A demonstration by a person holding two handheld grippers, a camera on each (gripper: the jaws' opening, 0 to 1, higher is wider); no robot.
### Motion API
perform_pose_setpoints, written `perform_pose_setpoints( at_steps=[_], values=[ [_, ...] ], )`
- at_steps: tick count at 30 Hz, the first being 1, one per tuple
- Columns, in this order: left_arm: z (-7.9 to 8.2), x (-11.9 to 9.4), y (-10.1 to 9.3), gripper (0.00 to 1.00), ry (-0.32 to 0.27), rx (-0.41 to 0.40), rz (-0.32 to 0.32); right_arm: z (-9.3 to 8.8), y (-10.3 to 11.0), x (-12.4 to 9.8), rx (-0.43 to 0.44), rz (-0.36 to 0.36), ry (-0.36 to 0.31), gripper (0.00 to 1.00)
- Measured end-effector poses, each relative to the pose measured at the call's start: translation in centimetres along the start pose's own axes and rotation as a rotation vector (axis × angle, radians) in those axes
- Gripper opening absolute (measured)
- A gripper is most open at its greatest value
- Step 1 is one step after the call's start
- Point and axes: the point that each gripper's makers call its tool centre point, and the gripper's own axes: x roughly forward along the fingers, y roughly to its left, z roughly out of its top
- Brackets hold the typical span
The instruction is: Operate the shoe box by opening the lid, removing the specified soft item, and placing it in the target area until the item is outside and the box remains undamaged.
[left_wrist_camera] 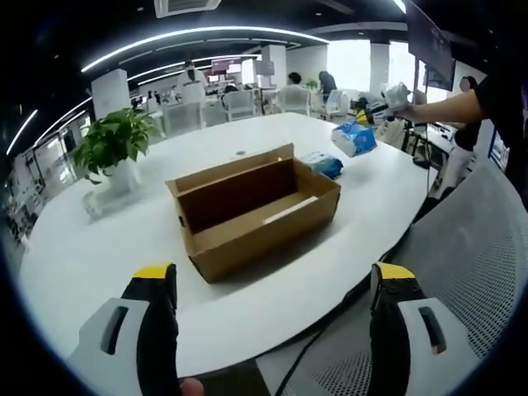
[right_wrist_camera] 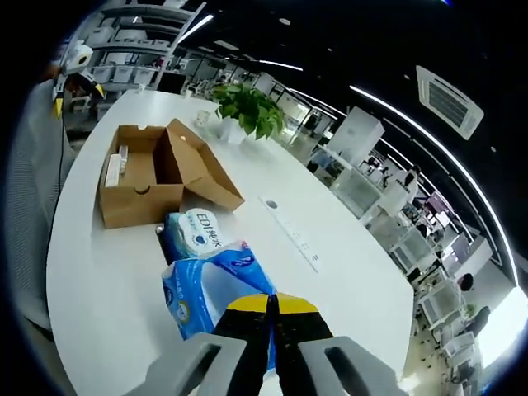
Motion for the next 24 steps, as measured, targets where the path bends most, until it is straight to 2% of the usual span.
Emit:
perform_pose_setpoints(
  at_steps=[6, 12, 24],
  values=[
    [-0.3, 0.1, 0.0, 0.96, 0.02, 0.005, -0.001, -1.7, 0.1, 0.6, 0.009, 0.008, 0.019, 0.0],
    [-0.9, 0.2, -0.2, 0.96, 0.053, 0.028, -0.005, -3.6, 0.7, 1.8, 0.008, 0.046, 0.052, 0.0],
    [-0.6, 0.1, 0.0, 0.93, 0.046, 0.042, 0.005, -6.3, 0.5, 4.2, 0.026, 0.074, 0.103, 0.0]
  ],
)
